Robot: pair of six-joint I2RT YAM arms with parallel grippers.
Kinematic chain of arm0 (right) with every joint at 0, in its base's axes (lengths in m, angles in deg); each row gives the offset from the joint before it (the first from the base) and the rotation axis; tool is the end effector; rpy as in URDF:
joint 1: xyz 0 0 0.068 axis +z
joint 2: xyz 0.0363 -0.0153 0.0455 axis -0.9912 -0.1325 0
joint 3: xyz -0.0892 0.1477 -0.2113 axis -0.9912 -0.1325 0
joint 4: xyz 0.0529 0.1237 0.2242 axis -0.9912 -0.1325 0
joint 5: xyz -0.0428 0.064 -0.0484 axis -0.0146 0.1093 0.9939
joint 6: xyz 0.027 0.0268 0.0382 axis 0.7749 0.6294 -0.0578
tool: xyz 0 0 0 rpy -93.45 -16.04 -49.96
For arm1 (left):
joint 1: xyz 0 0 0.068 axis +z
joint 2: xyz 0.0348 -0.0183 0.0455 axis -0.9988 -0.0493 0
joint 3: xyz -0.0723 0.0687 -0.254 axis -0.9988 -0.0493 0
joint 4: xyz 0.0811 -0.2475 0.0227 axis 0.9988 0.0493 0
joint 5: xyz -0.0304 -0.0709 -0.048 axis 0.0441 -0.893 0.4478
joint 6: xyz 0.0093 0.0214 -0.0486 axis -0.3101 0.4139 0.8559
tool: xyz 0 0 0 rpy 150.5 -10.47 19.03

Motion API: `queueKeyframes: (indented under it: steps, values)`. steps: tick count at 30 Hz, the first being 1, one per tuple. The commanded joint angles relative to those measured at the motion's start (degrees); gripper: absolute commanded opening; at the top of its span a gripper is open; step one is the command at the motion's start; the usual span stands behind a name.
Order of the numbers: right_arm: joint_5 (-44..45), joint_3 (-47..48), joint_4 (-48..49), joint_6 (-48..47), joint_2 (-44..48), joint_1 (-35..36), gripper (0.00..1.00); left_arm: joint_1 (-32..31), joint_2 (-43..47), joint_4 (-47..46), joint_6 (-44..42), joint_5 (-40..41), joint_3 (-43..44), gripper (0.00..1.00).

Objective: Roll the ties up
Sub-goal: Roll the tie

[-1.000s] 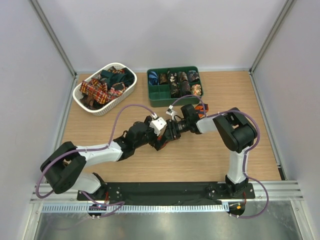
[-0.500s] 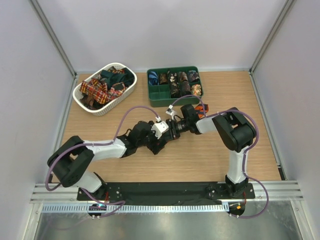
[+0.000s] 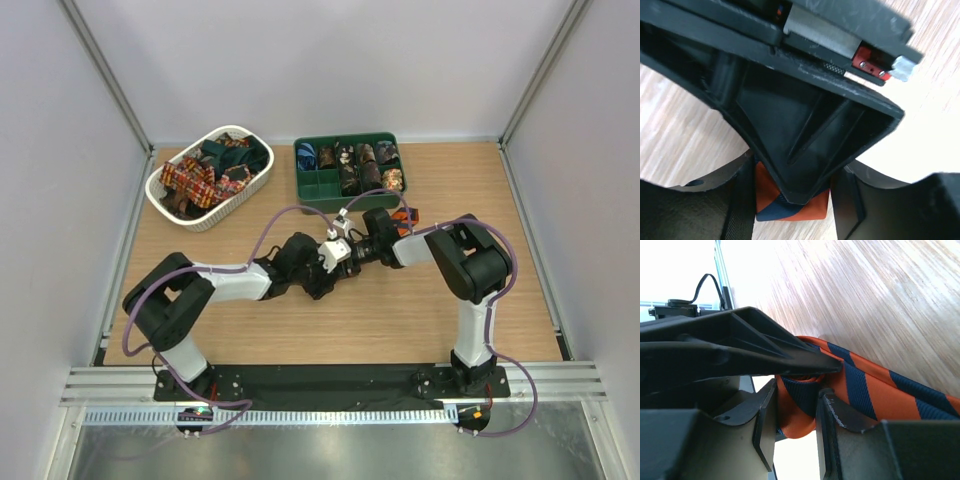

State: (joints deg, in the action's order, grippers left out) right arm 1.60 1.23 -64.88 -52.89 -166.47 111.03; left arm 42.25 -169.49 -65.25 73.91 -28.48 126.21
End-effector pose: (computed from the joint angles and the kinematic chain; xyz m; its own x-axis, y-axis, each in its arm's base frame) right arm 0.3023 0.1991 0.1039 -0.8967 -0.2118 -0.3887 -0.4393 0.3191 0.8397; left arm 0.2248 -0.2344 0.1487 -0.3728 0.5320 -0.7603 0.8478 0.5283 -0.0460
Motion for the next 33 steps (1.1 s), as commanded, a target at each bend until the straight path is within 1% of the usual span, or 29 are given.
queueKeyframes:
  steps: [1, 2, 5, 6, 7, 9, 10, 17, 19, 25, 28, 32, 33]
  values:
    - [1.32, -0.77, 1.05, -0.60, 0.18, -0.17, 0.09, 0.45, -1.15, 2.88, -0.47, 0.32, 1.96, 0.53]
    - [1.49, -0.86, 1.05, -0.60, 0.27, -0.17, 0.10, 0.45, -1.33, 2.97, -0.46, 0.41, 1.96, 0.52]
    - [1.58, -0.86, 1.05, -0.51, 0.36, -0.34, 0.15, 0.45, -2.38, 3.67, -0.03, 0.67, 2.04, 0.46]
    - [1.75, -1.03, 0.96, -0.51, 0.44, -0.34, 0.18, 0.37, -2.56, 4.63, -0.02, 0.94, 2.57, 0.40]
    - [1.93, -1.12, 0.96, -0.51, 0.88, -0.43, 0.26, 0.45, -2.73, 5.07, 0.06, 0.94, 2.92, 0.36]
    - [2.80, -1.39, 0.79, -0.60, 1.32, -0.60, 0.33, 0.37, -2.82, 5.34, 0.06, 0.59, 2.92, 0.31]
    - [3.07, -1.47, 0.61, -0.60, 1.50, -0.69, 0.38, 0.45, -2.82, 5.34, 0.06, 0.50, 2.92, 0.30]
    - [5.44, -2.88, -0.18, -0.16, 4.66, -0.87, 0.45, 0.37, -2.65, 7.18, 0.06, 0.50, 3.27, 0.26]
    - [6.32, -3.32, -0.18, -0.16, 5.62, -1.39, 0.55, 0.37, -2.73, 7.62, 0.06, 0.32, 3.27, 0.25]
    - [8.95, -5.51, -0.79, 0.46, 10.72, -4.12, 0.58, 0.45, -3.35, 8.41, 0.15, 0.06, 3.62, 0.24]
    - [10.54, -6.22, -1.67, 0.11, 13.44, -4.30, 0.61, 0.45, -3.96, 9.29, 0.15, 0.23, 4.24, 0.23]
    - [14.31, -6.92, -5.36, -0.86, 15.99, -4.82, 0.61, 0.45, -5.37, 10.26, 0.50, 0.59, 5.38, 0.22]
    - [15.45, -7.36, -5.63, -0.86, 16.61, -5.43, 0.59, 0.37, -5.63, 10.26, 0.50, 0.67, 5.73, 0.22]
